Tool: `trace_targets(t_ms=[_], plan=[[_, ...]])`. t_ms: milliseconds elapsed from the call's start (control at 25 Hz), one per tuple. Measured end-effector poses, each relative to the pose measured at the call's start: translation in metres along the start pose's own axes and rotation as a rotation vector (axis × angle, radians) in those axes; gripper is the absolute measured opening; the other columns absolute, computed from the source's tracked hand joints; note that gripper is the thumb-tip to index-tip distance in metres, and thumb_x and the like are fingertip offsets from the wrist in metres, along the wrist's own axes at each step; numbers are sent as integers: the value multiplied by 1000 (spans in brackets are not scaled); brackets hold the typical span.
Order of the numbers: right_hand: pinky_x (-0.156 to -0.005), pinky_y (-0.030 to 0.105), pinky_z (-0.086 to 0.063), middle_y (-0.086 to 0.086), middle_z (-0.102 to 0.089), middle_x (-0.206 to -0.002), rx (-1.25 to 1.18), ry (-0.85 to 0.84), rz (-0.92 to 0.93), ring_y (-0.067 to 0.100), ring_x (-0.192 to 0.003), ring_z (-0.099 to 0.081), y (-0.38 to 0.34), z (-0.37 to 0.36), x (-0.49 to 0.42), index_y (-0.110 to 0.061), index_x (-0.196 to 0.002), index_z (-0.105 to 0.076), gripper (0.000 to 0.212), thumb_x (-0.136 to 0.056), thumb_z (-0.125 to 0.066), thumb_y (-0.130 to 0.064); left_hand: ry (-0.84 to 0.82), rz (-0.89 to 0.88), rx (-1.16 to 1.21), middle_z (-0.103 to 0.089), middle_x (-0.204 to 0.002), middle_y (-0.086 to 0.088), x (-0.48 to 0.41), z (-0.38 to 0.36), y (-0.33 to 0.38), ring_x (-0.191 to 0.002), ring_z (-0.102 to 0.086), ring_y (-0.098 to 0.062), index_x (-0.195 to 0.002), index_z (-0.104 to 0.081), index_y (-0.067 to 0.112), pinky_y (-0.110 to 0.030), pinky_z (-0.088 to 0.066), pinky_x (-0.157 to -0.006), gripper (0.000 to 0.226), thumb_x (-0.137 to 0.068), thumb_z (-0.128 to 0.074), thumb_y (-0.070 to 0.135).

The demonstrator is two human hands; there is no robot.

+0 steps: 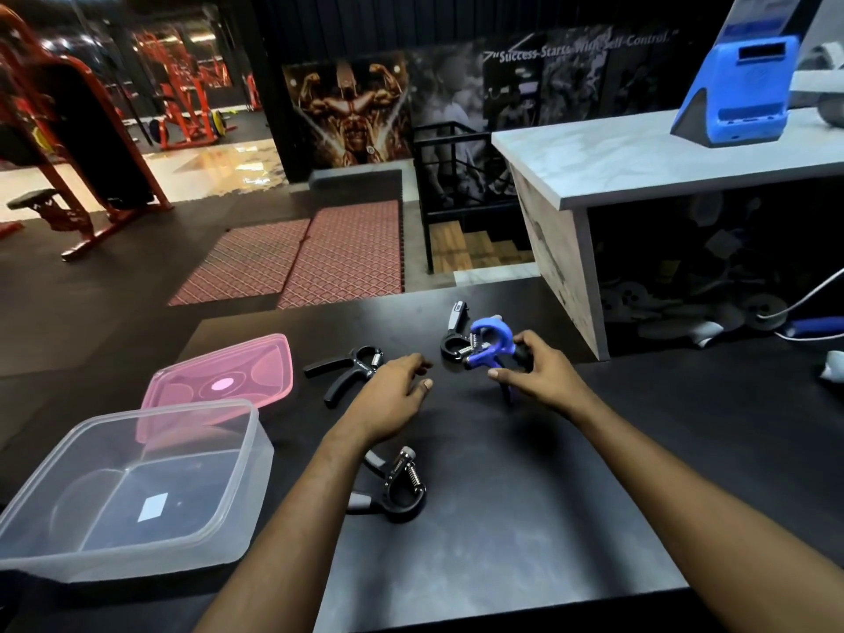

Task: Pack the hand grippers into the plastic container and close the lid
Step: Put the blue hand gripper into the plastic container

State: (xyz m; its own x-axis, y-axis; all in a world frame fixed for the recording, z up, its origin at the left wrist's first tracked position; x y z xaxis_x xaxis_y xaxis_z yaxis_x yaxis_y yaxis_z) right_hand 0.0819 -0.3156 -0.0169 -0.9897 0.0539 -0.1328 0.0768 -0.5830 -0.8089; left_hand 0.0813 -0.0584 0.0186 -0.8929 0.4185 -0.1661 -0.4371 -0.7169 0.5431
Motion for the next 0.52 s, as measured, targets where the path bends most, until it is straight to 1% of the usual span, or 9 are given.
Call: trace_targets(t_ms=[80, 120, 200, 240, 320, 400, 520], plan=[[-57, 27, -38, -14, -53, -62, -33, 107, -61, 3, -55, -43, -5, -2, -1, -25, -80, -50, 64, -50, -87, -67, 9, 1, -6, -67, -119, -4, 1, 7, -1, -111, -61, -16, -120, -60, 14, -29, -47, -96, 28, -94, -54, 23], [-56, 29, -40, -13, -54, -62, -45, 174, -93, 5, -55, -44, -7, -2, -1, -22, -77, -50, 70, -43, -88, -70, 12, 1, -11, -66, -119, -3, 2, 10, -2, -111, -60, -15, -121, -60, 15, -32, -48, -97, 29, -94, -54, 24], [-57, 34, -46, -11, -59, -64, -27, 283, -136, 10, -58, -52, -13, -6, -1, -18, -75, -50, 76, -38, -86, -74, 30, 5, -30, -66, -120, -2, 5, 22, -4, -111, -60, -15, -121, -60, 16, -35, -49, -97, 29, -94, -54, 25], [-59, 36, -48, -9, -62, -66, -8, 319, -144, 13, -61, -56, -18, -9, -2, -17, -75, -52, 75, -38, -86, -73, 47, 5, -39, -67, -119, -2, 8, 30, -6, -110, -61, -15, -120, -60, 15, -36, -49, -97, 29, -94, -54, 25], [-60, 38, -49, -7, -63, -68, 1, 364, -143, 18, -65, -61, -32, -17, -5, -18, -75, -53, 67, -43, -87, -65, 90, 8, -67, -68, -115, -3, 16, 51, -13, -107, -62, -18, -117, -63, 15, -35, -49, -94, 27, -93, -55, 24], [-64, 38, -53, -6, -66, -73, -16, 350, -137, 20, -71, -65, -50, -31, -10, -20, -78, -53, 57, -49, -86, -56, 141, 29, -105, -69, -113, -3, 28, 75, -23, -107, -62, -20, -114, -64, 14, -35, -48, -93, 25, -92, -57, 21], [-66, 37, -52, -6, -65, -76, -22, 291, -71, 21, -74, -64, -86, -62, -14, -22, -83, -55, 52, -53, -80, -55, 203, 91, -133, -67, -119, -6, 59, 109, -45, -112, -61, -21, -119, -63, 12, -33, -46, -98, 28, -92, -57, 20]])
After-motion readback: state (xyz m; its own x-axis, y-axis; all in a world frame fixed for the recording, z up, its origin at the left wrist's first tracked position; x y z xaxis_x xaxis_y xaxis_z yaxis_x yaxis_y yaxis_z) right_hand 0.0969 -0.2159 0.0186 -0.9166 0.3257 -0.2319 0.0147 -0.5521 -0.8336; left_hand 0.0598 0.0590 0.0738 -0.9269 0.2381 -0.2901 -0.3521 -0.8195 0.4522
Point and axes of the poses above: each hand's wrist, its own x-axis away from the middle knuckle, its own z-axis out of the back of the hand, y = z × x, the point moved 3 cm from there along -x, towards the middle knuckle
